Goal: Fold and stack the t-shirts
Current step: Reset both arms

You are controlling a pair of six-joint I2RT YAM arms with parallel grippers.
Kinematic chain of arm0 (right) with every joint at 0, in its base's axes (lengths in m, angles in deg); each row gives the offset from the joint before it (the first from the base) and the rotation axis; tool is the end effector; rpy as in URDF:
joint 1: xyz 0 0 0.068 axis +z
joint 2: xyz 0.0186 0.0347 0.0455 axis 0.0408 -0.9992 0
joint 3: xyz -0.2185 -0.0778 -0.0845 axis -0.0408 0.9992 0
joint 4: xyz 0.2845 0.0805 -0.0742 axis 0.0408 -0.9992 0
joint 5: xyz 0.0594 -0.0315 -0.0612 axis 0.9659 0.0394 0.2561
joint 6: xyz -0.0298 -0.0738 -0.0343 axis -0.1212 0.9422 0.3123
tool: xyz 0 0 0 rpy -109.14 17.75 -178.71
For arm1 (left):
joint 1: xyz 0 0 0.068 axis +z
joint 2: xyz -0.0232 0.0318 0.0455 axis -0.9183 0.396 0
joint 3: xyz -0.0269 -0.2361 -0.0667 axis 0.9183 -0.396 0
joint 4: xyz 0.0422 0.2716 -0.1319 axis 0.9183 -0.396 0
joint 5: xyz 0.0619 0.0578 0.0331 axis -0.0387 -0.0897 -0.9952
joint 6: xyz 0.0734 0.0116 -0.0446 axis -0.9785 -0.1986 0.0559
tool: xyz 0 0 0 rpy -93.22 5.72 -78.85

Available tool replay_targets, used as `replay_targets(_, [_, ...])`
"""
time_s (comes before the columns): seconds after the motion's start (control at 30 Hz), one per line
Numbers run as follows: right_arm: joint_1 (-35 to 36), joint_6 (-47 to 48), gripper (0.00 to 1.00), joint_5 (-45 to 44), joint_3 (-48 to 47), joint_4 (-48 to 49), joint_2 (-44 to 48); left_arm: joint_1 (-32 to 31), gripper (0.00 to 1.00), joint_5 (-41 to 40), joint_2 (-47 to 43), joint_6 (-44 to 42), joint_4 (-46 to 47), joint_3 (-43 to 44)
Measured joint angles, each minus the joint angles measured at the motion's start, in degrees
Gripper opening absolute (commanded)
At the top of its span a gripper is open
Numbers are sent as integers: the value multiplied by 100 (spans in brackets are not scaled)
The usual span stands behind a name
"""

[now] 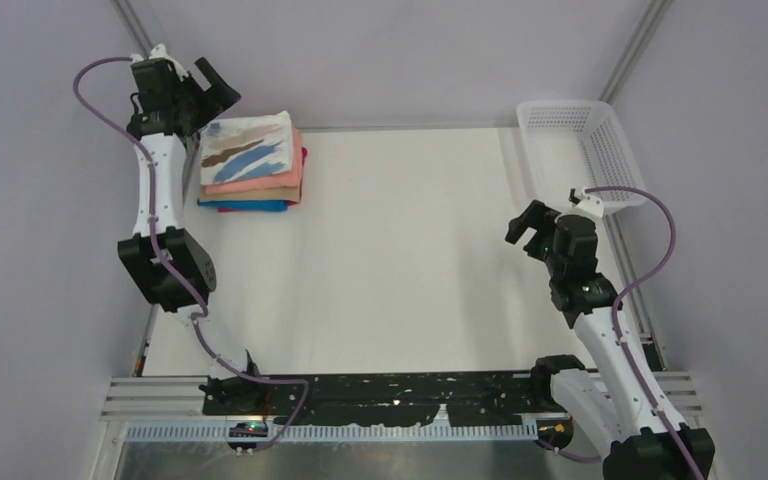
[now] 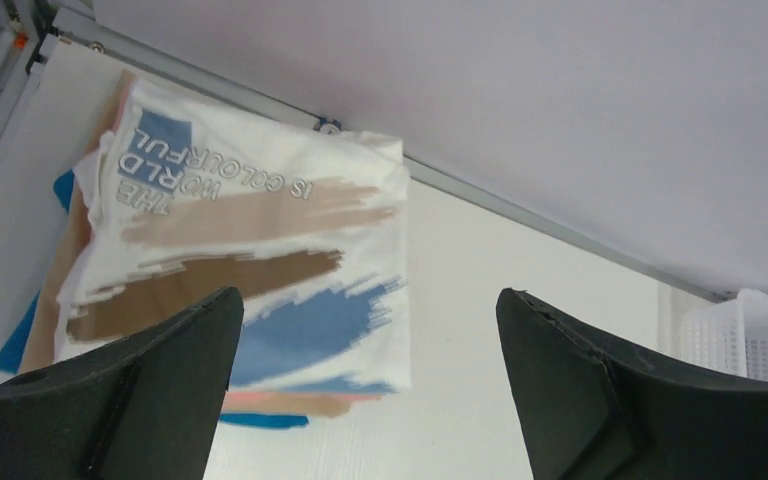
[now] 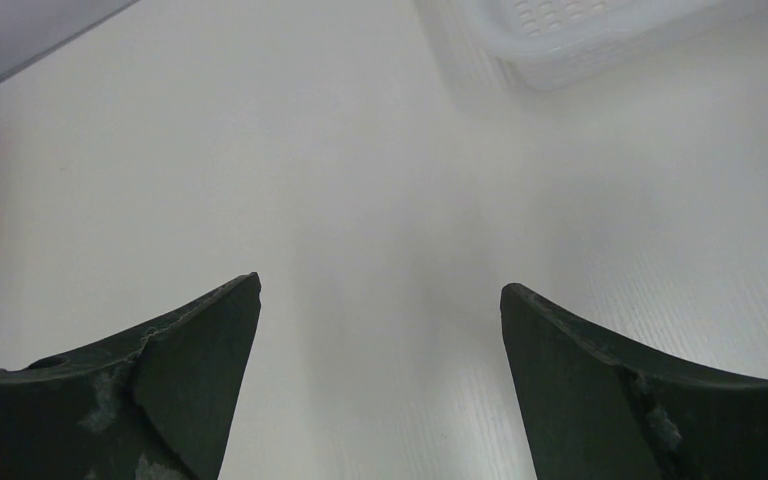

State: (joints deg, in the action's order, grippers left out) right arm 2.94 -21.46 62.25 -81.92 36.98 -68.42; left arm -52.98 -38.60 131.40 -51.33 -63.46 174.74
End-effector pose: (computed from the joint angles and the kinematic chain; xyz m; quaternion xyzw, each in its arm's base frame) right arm 0.2928 0.0152 0.2208 0.1817 0.8205 0.0753 0.5367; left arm 0.5272 0.1061 0.3509 -0.2294 0.8096 -0.1874 0.5067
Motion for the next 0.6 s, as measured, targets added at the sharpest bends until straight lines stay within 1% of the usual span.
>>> replay_targets(0.1, [0,4,95,44,11,-120,378,-367,100,-372,-1032,-157,-46,-841])
replay_targets(0.17, [0,4,95,101,24,-190,627,-859,100,-769,-1624,-275,-50,-1403])
replay_targets(0.23, [0,-2,95,166,61,-212,809,-1346,100,-1095,-2173,-306,46,-2144])
replay_targets(0.3, [0,-4,95,219,133,-258,973,-1888,99,-1300,-2900,-249,376,-3386])
replay_targets(0.33, [0,-4,95,225,166,-297,1034,-2138,100,-1423,-3362,-168,533,-4186])
replay_targets(0.43, [0,-9,95,184,310,-439,1248,-2608,99,-1947,-4614,61,774,-6089])
replay_targets(0.5, [0,-68,95,131,426,-520,1401,-2885,100,-2330,-5504,245,826,-7208])
replay_targets(0.57, [0,-140,95,48,553,-603,1567,-3119,100,-2623,-6275,424,820,-8013])
replay_targets(0.6, [0,-157,95,20,575,-629,1596,-3193,100,-2717,-6529,476,839,-8268])
